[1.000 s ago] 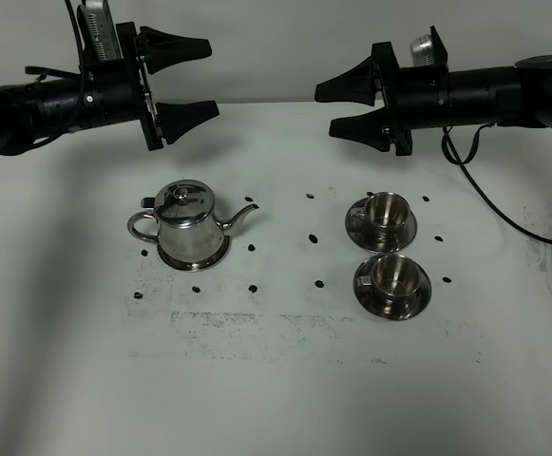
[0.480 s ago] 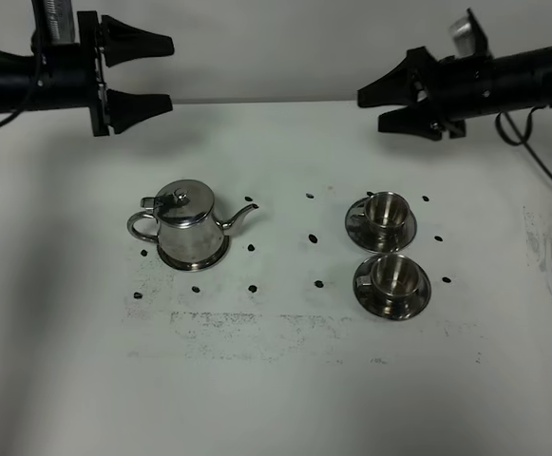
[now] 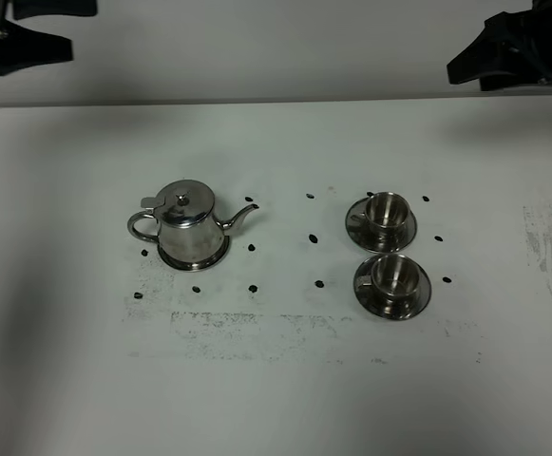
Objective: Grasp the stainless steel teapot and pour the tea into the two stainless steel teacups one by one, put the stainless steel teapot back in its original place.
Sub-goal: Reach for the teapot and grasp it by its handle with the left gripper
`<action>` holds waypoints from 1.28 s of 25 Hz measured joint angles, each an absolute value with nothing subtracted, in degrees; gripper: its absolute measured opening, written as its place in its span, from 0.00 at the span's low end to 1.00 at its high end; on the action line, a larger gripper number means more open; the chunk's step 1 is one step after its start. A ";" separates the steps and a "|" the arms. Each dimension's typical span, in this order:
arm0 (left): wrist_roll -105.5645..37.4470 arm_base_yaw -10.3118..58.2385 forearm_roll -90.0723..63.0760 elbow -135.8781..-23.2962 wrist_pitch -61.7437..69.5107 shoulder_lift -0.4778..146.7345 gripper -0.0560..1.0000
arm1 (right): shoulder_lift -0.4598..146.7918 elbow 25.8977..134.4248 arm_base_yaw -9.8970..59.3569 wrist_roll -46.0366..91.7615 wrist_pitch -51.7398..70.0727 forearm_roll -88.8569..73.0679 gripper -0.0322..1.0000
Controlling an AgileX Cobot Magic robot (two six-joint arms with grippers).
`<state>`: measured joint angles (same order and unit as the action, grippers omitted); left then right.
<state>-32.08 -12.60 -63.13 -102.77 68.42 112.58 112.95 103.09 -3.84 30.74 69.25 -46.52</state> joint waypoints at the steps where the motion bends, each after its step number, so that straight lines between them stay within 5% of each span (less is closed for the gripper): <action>1: -31.87 -13.57 -61.48 -102.77 68.42 110.52 0.77 | 111.16 103.09 -3.84 30.04 69.36 -45.24 0.53; 15: -28.09 -21.37 -47.55 -102.77 68.48 92.42 0.77 | 78.33 92.33 2.99 10.54 69.84 -13.54 0.53; 23: -26.48 -21.37 -44.96 -102.77 68.48 91.57 0.77 | 59.72 69.11 12.92 -3.51 67.31 8.70 0.53; 32: -26.32 -21.37 -44.76 -102.77 68.48 91.57 0.77 | 36.56 42.80 14.00 -6.95 62.57 8.86 0.53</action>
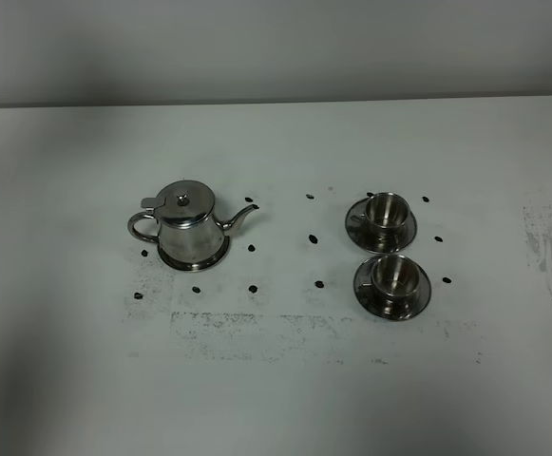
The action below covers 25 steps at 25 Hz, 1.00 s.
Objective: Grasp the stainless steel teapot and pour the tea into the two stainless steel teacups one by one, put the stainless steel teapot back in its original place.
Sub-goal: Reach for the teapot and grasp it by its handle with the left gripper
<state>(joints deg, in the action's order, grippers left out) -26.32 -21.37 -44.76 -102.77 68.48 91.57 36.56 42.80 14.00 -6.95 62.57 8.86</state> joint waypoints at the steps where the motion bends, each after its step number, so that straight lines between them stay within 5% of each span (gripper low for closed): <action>1: -26.32 -21.37 -44.76 -102.77 68.48 91.57 0.77 | 33.77 40.99 14.00 -6.83 61.84 8.25 0.53; 10: -26.32 -21.37 -44.76 -102.77 68.48 91.57 0.77 | 13.77 30.09 14.00 0.00 58.35 -1.28 0.53; 25: -26.26 -21.37 -44.76 -102.77 68.48 91.57 0.77 | -0.19 28.99 14.00 5.34 60.50 -4.54 0.50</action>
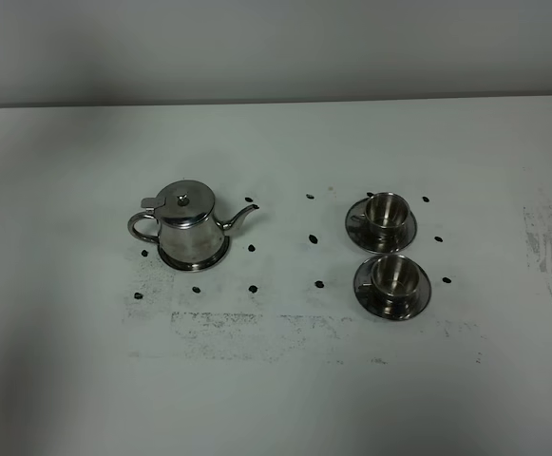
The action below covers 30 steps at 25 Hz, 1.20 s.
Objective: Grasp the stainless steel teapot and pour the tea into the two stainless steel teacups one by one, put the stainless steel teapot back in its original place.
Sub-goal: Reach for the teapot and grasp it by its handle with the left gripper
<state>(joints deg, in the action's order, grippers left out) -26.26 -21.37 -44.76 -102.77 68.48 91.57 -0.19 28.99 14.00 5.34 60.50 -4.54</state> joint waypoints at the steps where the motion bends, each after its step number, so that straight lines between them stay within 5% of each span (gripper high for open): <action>1: -26.26 -21.37 -44.76 -102.77 68.48 91.57 0.77 | -0.25 28.99 14.00 5.68 60.65 -4.76 0.50; 30: -26.71 -21.37 -44.76 -102.77 68.48 91.57 0.77 | -0.36 28.74 10.28 5.82 61.09 -15.25 0.50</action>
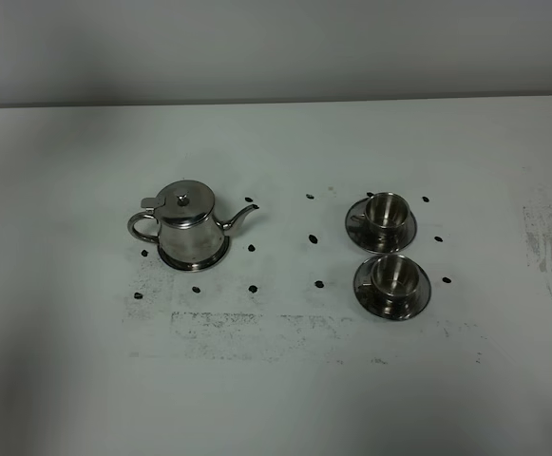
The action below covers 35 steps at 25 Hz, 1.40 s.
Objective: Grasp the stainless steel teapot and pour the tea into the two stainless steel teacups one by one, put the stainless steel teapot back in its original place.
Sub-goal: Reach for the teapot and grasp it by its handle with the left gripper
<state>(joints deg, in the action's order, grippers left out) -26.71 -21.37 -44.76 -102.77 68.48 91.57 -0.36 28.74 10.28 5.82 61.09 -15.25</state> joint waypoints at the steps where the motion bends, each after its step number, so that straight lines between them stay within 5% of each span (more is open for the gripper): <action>1: -26.77 -21.37 -44.76 -102.77 68.48 91.57 0.77 | -0.36 28.74 9.45 5.82 61.04 -15.25 0.50; 35: -27.56 -21.37 -44.76 -102.77 68.48 91.57 0.77 | -0.40 28.19 6.72 12.13 62.01 -10.70 0.49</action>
<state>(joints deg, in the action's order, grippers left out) -27.56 -21.37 -44.76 -102.77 68.48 91.57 -0.40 28.19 6.72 12.13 62.01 -10.70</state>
